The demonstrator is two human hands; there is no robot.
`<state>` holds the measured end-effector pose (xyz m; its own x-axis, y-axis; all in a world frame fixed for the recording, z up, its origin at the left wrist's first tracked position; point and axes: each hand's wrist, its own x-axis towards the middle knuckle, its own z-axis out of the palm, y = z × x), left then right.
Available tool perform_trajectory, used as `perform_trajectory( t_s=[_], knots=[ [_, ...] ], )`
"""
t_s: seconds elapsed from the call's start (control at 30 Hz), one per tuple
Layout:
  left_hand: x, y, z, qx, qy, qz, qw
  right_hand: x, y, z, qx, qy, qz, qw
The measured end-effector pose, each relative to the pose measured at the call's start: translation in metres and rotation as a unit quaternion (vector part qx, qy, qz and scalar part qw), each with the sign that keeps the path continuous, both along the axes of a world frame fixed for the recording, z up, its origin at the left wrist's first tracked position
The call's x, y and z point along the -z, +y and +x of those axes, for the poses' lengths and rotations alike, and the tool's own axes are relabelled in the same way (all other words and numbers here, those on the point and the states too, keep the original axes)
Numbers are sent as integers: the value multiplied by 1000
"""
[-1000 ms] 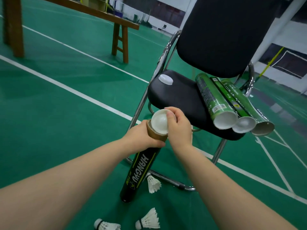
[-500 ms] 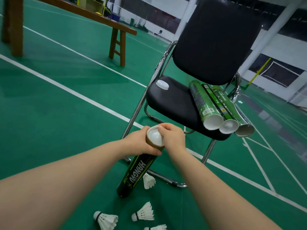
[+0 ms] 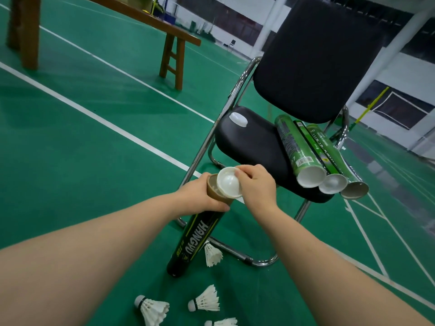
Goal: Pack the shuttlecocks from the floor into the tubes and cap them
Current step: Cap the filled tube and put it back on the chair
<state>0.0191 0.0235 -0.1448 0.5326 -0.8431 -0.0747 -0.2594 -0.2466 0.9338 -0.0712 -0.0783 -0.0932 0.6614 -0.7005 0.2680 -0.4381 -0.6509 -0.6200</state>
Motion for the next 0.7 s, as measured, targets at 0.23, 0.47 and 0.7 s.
perform_trajectory(
  t_s=[0.23, 0.47, 0.7],
  knots=[
    [1, -3, -4, 3, -8, -6, 1000, 10, 1, 7, 2, 91, -152, 984],
    [-1, 1, -1, 23, 1, -3, 1000, -5, 0, 14, -56, 177, -147, 971],
    [0, -3, -4, 15, -5, 1, 1000, -29, -1, 23, -95, 329, -212, 915]
  ],
)
